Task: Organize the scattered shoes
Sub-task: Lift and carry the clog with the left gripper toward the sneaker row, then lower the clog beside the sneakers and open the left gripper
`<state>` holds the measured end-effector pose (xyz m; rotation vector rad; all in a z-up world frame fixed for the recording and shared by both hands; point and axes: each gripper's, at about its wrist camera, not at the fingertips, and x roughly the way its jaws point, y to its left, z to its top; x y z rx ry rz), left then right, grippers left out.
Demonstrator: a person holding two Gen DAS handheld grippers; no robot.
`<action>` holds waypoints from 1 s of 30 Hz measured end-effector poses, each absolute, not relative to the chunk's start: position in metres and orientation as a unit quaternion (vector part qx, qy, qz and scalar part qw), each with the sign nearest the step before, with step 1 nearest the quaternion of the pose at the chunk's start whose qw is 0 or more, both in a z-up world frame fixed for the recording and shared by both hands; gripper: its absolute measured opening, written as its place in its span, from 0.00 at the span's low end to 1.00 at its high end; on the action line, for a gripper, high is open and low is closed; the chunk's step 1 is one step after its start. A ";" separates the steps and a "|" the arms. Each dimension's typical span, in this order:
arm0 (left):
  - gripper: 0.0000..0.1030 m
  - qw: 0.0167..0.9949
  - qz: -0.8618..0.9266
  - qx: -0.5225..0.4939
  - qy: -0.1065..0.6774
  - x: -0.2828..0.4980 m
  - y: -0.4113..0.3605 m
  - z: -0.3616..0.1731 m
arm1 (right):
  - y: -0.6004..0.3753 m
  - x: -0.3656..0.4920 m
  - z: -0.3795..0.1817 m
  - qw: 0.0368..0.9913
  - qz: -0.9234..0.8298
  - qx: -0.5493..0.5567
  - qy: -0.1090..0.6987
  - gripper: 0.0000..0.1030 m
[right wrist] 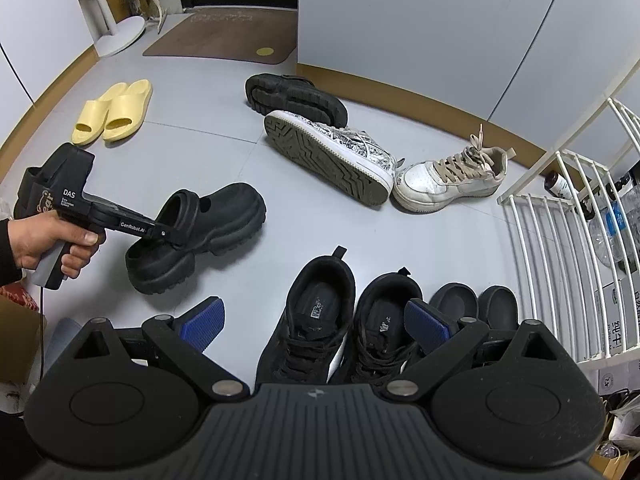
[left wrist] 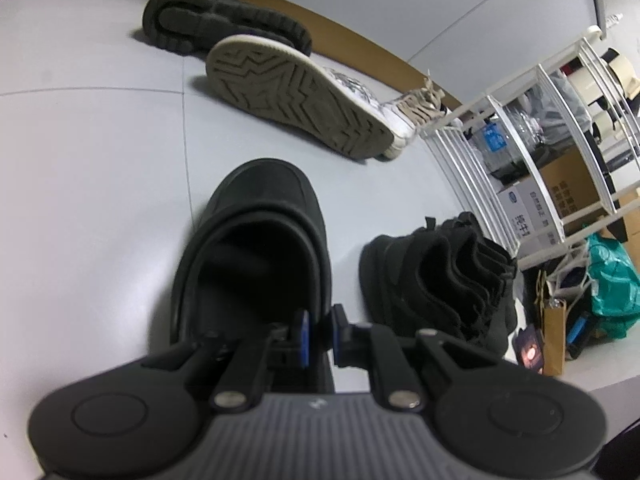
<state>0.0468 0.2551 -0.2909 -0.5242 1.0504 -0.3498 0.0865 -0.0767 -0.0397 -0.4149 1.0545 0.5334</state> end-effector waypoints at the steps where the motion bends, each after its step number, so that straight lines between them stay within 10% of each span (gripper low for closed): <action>1: 0.10 0.817 -0.166 -0.246 0.494 0.046 0.254 -0.291 | -0.076 0.086 -0.040 0.810 0.250 -0.195 0.493 0.96; 30: 0.00 0.869 -0.154 -0.190 0.431 0.041 0.248 -0.256 | -0.069 0.090 -0.066 0.796 0.251 -0.218 0.505 0.96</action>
